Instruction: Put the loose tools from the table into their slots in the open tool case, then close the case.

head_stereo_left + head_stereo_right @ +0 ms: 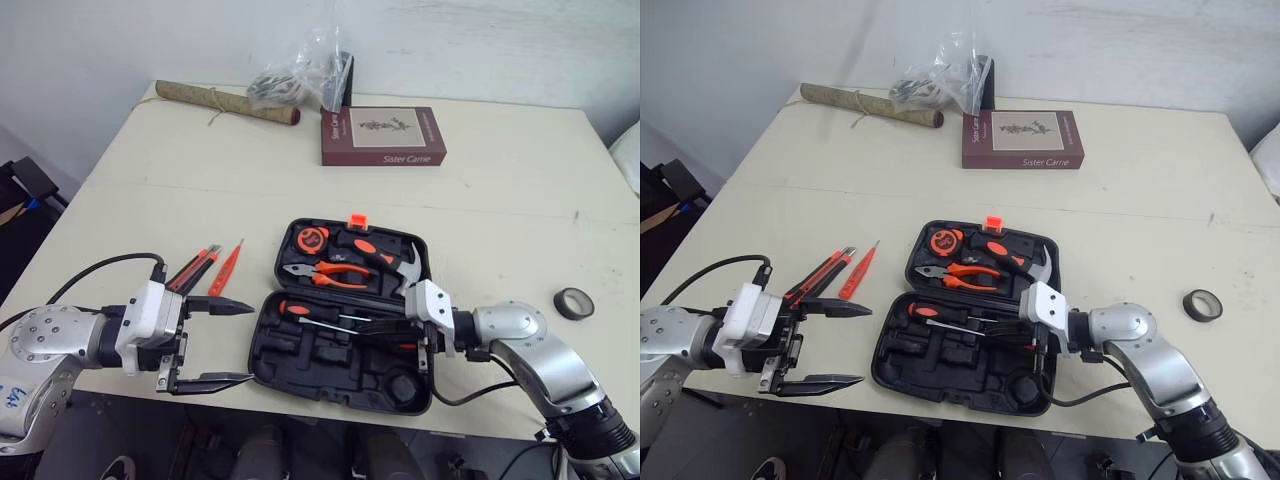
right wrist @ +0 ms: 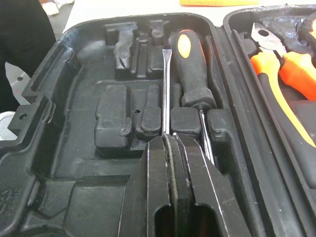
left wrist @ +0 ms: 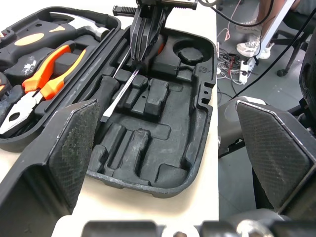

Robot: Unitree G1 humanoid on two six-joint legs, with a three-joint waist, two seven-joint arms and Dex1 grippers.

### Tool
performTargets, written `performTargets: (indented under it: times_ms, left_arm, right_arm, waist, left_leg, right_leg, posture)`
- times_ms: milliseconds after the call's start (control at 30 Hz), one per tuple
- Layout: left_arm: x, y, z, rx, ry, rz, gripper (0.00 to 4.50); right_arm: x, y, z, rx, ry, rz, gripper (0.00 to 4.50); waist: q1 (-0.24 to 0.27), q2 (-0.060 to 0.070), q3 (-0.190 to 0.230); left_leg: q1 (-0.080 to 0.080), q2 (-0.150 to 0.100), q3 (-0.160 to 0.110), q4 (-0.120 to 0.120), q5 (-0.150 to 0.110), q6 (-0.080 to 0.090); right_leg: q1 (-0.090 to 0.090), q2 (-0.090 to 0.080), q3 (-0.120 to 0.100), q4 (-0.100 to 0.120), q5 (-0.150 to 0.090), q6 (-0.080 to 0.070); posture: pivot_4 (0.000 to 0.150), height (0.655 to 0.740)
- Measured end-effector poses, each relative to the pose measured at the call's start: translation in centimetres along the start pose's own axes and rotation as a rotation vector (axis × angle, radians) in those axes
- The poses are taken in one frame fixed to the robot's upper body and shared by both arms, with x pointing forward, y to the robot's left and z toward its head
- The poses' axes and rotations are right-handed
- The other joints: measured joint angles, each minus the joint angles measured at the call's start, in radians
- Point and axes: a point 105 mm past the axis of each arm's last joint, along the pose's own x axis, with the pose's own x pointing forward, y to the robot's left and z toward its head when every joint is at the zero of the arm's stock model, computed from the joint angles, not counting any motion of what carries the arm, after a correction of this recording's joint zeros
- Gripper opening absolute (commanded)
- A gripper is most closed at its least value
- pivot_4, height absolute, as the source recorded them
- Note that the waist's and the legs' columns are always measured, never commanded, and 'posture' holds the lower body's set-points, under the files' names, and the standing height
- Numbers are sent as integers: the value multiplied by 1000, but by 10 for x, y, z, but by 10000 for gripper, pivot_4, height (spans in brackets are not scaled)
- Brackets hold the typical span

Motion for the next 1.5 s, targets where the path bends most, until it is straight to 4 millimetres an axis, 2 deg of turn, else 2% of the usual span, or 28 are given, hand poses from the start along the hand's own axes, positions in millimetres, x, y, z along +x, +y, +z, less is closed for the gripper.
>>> performTargets:
  times_ms: [233,367,567,733,767,833,900,1000,1067,1167,1300,1367,1433,1500]
  left_arm:
    - [-1,0,-2,0,15,2,45000]
    - [-2,0,-5,11,51,7,45000]
    - [-2,0,-6,15,55,11,45000]
    - [-10,5,-11,8,56,61,45000]
    - [-14,7,-12,6,58,88,45000]
    - [-28,14,-14,3,62,160,45000]
    - [-45,18,-21,-14,90,234,45000]
    - [-83,30,-34,-45,128,421,45000]
    - [-117,37,-40,-46,154,583,45000]
    - [-156,38,-55,-61,224,738,45000]
    - [-217,30,-89,-143,355,990,45000]
    - [-243,21,-100,-179,410,1101,45000]
    - [-268,12,-107,-197,444,1218,45000]
    - [-279,6,-108,-202,446,1284,45000]
  right_arm:
    - [4,5,-8,-44,36,22,365]
    - [8,5,-11,-44,66,15,365]
    - [10,2,-5,1,90,15,365]
    - [0,5,4,134,-15,10,365]
    - [-5,3,10,146,-56,-7,3233]
    - [-27,-7,28,169,-148,-77,10457]
    - [-53,-12,33,167,-150,-153,19472]
    - [-93,-14,19,178,-82,-292,35289]
    - [-127,-14,2,187,-39,-399,44768]
    - [-169,-9,-23,175,20,-519,44768]
    - [-244,1,-70,159,213,-746,44768]
    - [-280,9,-81,168,281,-859,44768]
    - [-306,16,-86,170,327,-944,44768]
    - [-311,21,-91,187,322,-969,44768]
  waist:
    - [0,-1,-1]
    - [-2,-5,-6]
    - [-3,-9,-9]
    - [-1,-6,-7]
    - [-1,-4,-5]
    - [-1,-1,-3]
    - [0,-1,-3]
    - [3,-1,-3]
    - [3,-1,-3]
    - [1,-2,-3]
    - [-2,0,-1]
    - [-4,1,-1]
    - [-7,1,-1]
    - [-9,0,-1]
  left_leg:
    - [3,0,0,-1,0,0]
    - [20,1,0,-6,-3,0]
    - [21,2,0,-6,-3,-1]
    - [15,2,0,-6,-4,-1]
    - [14,2,0,-5,-4,-1]
    - [14,1,0,-5,-4,0]
    - [15,1,0,-6,-4,0]
    - [14,2,-1,-6,-7,5]
    - [15,1,0,-6,-8,7]
    - [16,0,0,-6,-9,8]
    - [16,0,3,-7,-9,8]
    - [17,1,3,-7,-10,8]
    - [17,2,3,-8,-10,7]
    - [18,2,3,-8,-10,6]
  right_leg:
    - [3,0,0,0,0,0]
    - [20,0,0,-9,-1,-1]
    - [19,0,0,-9,-1,-2]
    - [14,0,0,-9,-1,-2]
    - [14,0,0,-10,-1,-2]
    - [14,0,0,-10,-1,-2]
    - [14,0,0,-10,-1,-2]
    - [15,0,-1,-11,-1,-2]
    - [16,0,-1,-12,-1,-2]
    - [16,0,-1,-12,-1,-1]
    - [15,-1,1,-12,-1,-1]
    - [14,-1,1,-12,-1,-1]
    - [14,0,1,-11,-1,-1]
    - [15,-1,1,-11,-1,-1]
  posture:
    - [1500,7400]
    - [1500,7400]
    - [1500,7400]
    - [1500,7400]
    - [1500,7400]
    - [1500,7400]
    - [1500,7400]
    - [1500,7400]
    - [1500,7400]
    - [1500,7400]
    - [1500,7400]
    - [1500,7400]
    - [1500,7400]
    - [1500,7400]
